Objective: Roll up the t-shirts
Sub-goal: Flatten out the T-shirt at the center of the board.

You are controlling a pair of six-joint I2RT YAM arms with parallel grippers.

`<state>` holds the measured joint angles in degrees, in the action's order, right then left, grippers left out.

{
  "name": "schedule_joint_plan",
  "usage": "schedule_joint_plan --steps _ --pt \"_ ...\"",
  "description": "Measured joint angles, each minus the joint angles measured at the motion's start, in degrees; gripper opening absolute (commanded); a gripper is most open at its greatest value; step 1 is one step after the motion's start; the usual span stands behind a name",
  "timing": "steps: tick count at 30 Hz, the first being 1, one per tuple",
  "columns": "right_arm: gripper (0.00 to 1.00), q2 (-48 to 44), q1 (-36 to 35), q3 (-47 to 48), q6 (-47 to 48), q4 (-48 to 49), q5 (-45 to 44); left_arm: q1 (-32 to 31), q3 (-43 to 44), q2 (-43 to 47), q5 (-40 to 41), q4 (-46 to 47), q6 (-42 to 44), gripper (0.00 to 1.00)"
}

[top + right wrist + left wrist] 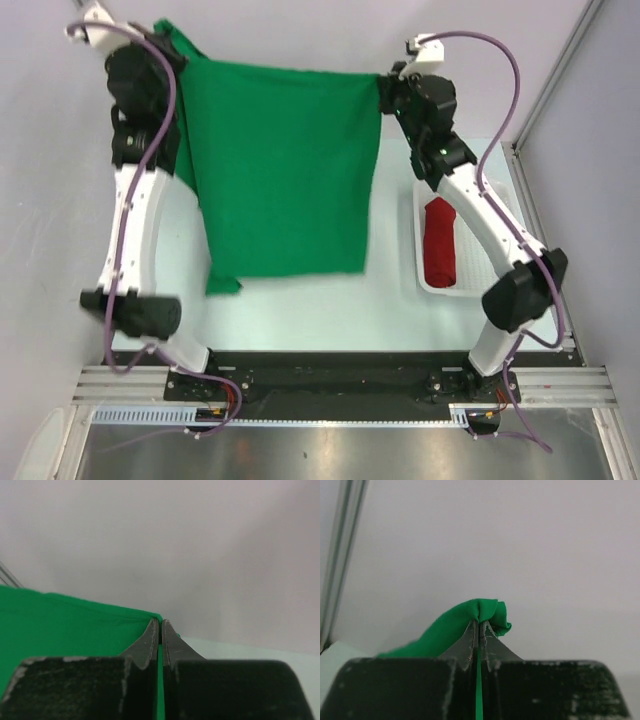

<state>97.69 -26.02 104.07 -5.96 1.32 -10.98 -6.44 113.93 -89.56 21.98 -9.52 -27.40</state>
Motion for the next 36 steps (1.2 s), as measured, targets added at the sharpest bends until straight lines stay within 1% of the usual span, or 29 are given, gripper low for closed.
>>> schedule_joint_plan --steps 3,4,6,8,10,14,16,18,19,20,22,23,24,25,26,27,28,29,31,33,35,36 --pt "0.00 4.5 0.0 8.6 1.4 0.7 1.3 2.2 15.4 -10.5 -4.4 -0.9 0.1 0.00" --pt "0.00 4.5 -0.1 10.3 1.8 1.1 1.6 2.7 18.6 -12.1 -5.8 -1.1 0.3 0.00" --pt "0.00 3.8 -0.3 12.5 2.4 2.7 2.1 3.3 20.7 -11.9 -7.5 -1.3 0.6 0.00" --pt "0.00 1.4 -0.4 11.9 3.1 4.4 2.3 3.5 18.6 -8.5 -8.7 -1.0 1.0 0.00" --pt "0.00 -2.7 -0.5 7.8 3.1 5.6 2.4 3.6 10.8 -1.5 -9.2 0.5 1.5 0.00" --pt "0.00 -12.6 -0.9 -5.2 2.3 6.5 2.4 3.7 -12.5 17.0 -9.3 3.4 1.3 0.00" --pt "0.00 -17.9 -1.2 -15.0 0.8 6.5 2.5 3.7 -24.3 24.8 -9.8 4.4 0.2 0.00" --pt "0.00 -21.7 -1.3 -23.9 -1.7 4.1 2.5 3.7 -36.8 32.2 -10.5 4.8 -2.3 0.00" --pt "0.00 -22.8 -1.3 -27.6 -2.8 3.2 2.6 3.7 -42.0 34.5 -10.8 4.7 -3.3 0.00" --pt "0.00 -23.8 -1.3 -32.3 -4.2 1.9 2.7 3.7 -49.6 37.4 -11.0 5.5 -5.2 0.00" --pt "0.00 -24.1 -1.2 -39.8 -6.5 -0.9 3.0 3.7 -60.9 40.3 -11.7 4.5 -7.8 0.00" --pt "0.00 -23.7 -1.1 -44.4 -7.8 -3.5 3.4 3.7 -68.5 41.9 -12.0 3.1 -9.8 0.00" --pt "0.00 -23.1 -1.1 -47.0 -8.8 -5.5 3.6 3.7 -72.9 41.9 -12.3 1.5 -11.1 0.02" --pt "0.00 -22.2 -1.1 -49.1 -9.6 -7.4 3.7 3.7 -77.0 41.6 -12.7 -0.1 -12.3 0.12" --pt "0.00 -21.1 -1.0 -51.1 -10.5 -9.4 3.8 3.7 -81.9 41.5 -13.4 -1.4 -13.8 0.15" --pt "0.00 -20.2 -1.0 -52.8 -11.6 -11.6 3.9 3.7 -85.7 41.5 -14.0 -3.3 -15.0 0.22" --pt "0.00 -19.5 -0.8 -53.9 -12.3 -13.1 4.0 3.7 -88.0 41.5 -14.7 -4.7 -16.0 0.41" --pt "0.00 -18.6 -0.4 -55.0 -13.3 -15.0 4.3 3.7 -90.1 41.6 -15.0 -5.8 -16.8 0.49" --pt "0.00 -17.9 0.4 -56.0 -14.8 -17.5 4.7 3.7 -91.6 41.7 -15.3 -8.2 -18.1 0.61" --pt "0.00 -17.7 0.7 -56.1 -15.6 -19.1 4.7 3.7 -91.6 42.6 -15.2 -8.8 -18.7 0.64" --pt "0.00 -17.6 0.9 -56.1 -16.4 -20.3 4.6 3.7 -91.0 44.7 -14.5 -10.0 -19.1 0.64" --pt "0.00 -17.6 0.9 -56.1 -16.6 -20.8 4.6 3.7 -90.3 45.7 -13.8 -10.8 -19.1 0.62"
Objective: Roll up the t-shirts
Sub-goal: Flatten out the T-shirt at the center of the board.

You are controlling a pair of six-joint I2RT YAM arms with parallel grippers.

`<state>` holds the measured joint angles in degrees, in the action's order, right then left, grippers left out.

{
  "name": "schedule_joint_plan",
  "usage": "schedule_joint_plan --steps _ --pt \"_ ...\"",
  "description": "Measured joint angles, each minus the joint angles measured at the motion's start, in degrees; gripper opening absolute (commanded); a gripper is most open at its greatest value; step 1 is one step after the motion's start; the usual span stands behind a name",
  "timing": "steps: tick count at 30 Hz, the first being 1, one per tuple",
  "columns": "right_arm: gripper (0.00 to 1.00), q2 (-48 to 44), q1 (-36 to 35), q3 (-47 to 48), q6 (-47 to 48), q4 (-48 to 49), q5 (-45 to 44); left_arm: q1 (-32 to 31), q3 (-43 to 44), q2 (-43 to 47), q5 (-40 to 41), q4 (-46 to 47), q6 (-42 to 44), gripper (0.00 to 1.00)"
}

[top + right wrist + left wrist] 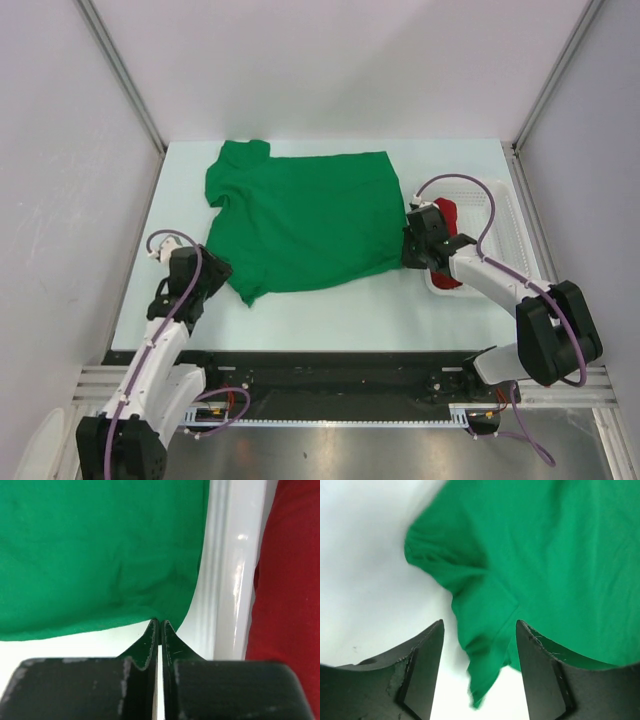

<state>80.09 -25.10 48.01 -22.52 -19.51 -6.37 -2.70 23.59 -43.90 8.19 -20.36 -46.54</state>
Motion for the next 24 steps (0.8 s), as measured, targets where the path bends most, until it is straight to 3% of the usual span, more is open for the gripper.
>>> schedule_joint_plan --steps 3,8,15,24 --pt "0.00 0.0 0.0 0.0 -0.3 -1.1 0.0 0.3 3.7 0.3 3.4 -2.5 0.0 0.56" --pt "0.00 0.0 0.0 0.0 -0.4 -1.6 0.2 2.0 9.6 -4.8 8.7 -2.5 1.5 0.56" --pt "0.00 -0.1 0.1 0.0 -0.4 -1.6 1.8 5.3 17.9 -26.6 11.1 -2.1 5.9 0.58" --pt "0.00 -0.1 0.0 0.4 -0.4 -1.7 2.7 6.4 27.1 -42.3 9.6 0.2 14.0 0.56"
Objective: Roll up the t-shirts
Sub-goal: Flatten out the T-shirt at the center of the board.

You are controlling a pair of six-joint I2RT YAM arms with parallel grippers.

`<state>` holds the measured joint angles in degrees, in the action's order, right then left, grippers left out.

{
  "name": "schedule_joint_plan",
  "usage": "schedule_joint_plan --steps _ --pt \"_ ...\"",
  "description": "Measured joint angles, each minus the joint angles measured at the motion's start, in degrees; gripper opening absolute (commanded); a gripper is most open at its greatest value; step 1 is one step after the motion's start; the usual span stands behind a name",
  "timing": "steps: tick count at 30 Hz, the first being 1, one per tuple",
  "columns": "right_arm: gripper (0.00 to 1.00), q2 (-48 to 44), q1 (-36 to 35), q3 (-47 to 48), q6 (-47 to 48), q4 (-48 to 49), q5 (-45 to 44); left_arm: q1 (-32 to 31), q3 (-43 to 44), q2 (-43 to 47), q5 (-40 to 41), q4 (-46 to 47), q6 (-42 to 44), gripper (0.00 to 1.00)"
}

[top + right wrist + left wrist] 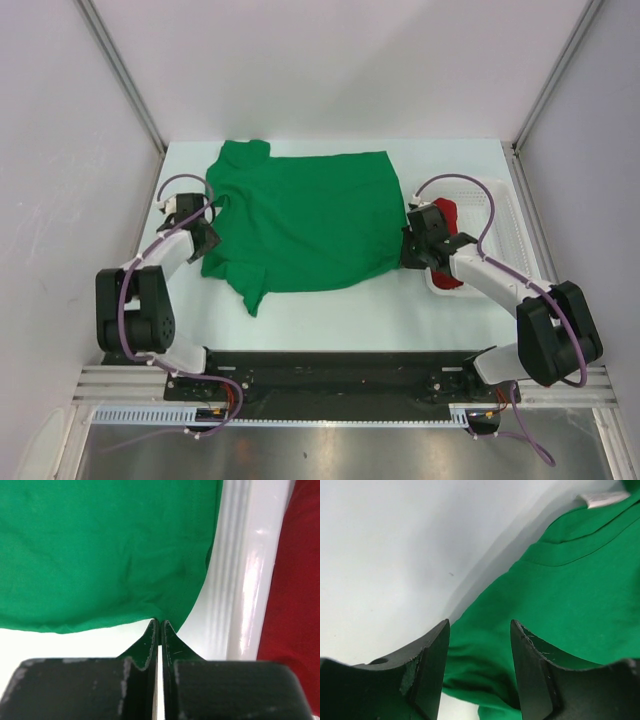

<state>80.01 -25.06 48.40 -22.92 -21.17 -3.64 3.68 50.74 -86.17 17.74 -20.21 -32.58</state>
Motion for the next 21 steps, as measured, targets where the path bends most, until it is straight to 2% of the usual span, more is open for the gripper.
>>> schedule_joint_plan --steps 7,9,11,13,21 --pt "0.00 -0.2 0.0 1.3 0.0 -0.2 0.5 0.0 0.3 -5.8 -1.2 -0.1 1.1 0.55" --pt "0.00 -0.5 0.0 1.6 0.0 -0.4 0.5 0.0 0.1 -5.8 -1.5 -0.5 1.0 0.64" --pt "0.00 -1.1 0.0 1.8 0.2 -0.9 0.5 0.0 -0.6 -4.5 -1.4 -0.5 0.9 0.67" --pt "0.00 -1.4 0.0 2.2 0.5 -1.1 0.5 0.1 -2.2 -1.2 -1.4 -1.3 0.7 0.66" --pt "0.00 -2.4 0.1 2.8 0.7 -1.3 0.7 2.1 -10.3 19.0 -3.4 -3.0 -3.8 0.54"
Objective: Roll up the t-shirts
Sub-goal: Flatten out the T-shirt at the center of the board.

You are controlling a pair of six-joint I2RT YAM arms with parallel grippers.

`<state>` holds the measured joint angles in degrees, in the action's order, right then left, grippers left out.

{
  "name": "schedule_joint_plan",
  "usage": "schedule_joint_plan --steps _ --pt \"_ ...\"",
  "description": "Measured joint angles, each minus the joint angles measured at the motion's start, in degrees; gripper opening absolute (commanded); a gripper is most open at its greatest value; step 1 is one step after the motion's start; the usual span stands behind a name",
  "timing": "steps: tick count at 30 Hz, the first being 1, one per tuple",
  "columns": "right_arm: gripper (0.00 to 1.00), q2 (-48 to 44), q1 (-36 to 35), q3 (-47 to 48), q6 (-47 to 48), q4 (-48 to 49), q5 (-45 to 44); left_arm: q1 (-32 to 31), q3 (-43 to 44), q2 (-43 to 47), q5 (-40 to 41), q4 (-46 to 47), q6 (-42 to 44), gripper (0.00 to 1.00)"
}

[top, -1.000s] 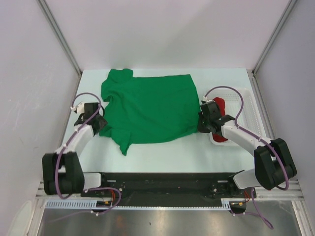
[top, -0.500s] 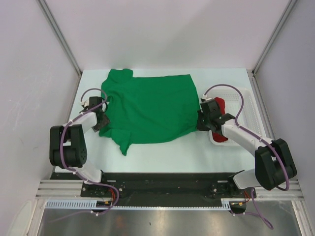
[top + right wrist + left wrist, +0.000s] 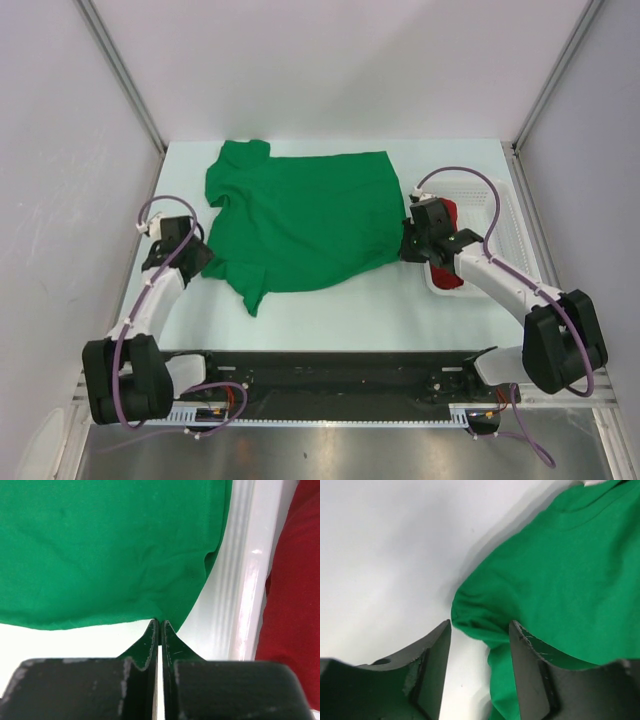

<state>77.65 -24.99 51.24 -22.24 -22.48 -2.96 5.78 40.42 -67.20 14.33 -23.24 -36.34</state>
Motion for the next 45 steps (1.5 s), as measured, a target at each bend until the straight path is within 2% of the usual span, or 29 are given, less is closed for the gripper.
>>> schedule_joint_plan --steps 6,14,22,29,36,38,40,42,43,45 --pt "0.00 -0.1 0.0 0.7 0.4 -0.2 0.7 0.2 -5.0 -0.5 -3.1 -0.3 -7.2 0.56" --pt "0.00 -0.1 0.4 0.9 1.3 -0.4 1.2 0.3 -6.9 -1.4 -3.4 -0.8 -16.1 0.56" --pt "0.00 -0.1 0.5 0.9 1.8 -0.5 1.6 0.4 -6.9 -2.7 -3.0 2.2 -18.7 0.56" --pt "0.00 -0.1 0.5 0.9 2.1 -0.5 2.0 0.4 -7.8 1.7 -2.4 2.6 -20.1 0.57" --pt "0.00 -0.1 0.5 0.9 2.6 -0.4 2.0 0.4 -7.9 -0.1 -1.1 2.5 -22.2 0.53" --pt "0.00 -0.1 0.5 0.9 2.6 -0.4 2.0 0.4 -7.9 -1.9 -0.9 2.6 -22.9 0.50" --pt "0.00 -0.1 0.5 0.9 2.7 -0.4 2.0 0.4 -8.0 -3.7 -0.9 2.7 -23.5 0.40" --pt "0.00 -0.1 0.5 0.9 2.8 -0.4 2.0 0.4 -8.0 -5.1 -0.7 3.0 -23.6 0.26" --pt "0.00 -0.1 0.5 0.9 2.8 -0.5 2.0 0.4 -8.0 -6.2 -0.6 3.4 -23.4 0.14" --pt "0.00 -0.1 0.5 0.9 2.8 -0.5 2.0 0.0 -7.4 -7.1 -0.2 3.2 -23.1 0.01"
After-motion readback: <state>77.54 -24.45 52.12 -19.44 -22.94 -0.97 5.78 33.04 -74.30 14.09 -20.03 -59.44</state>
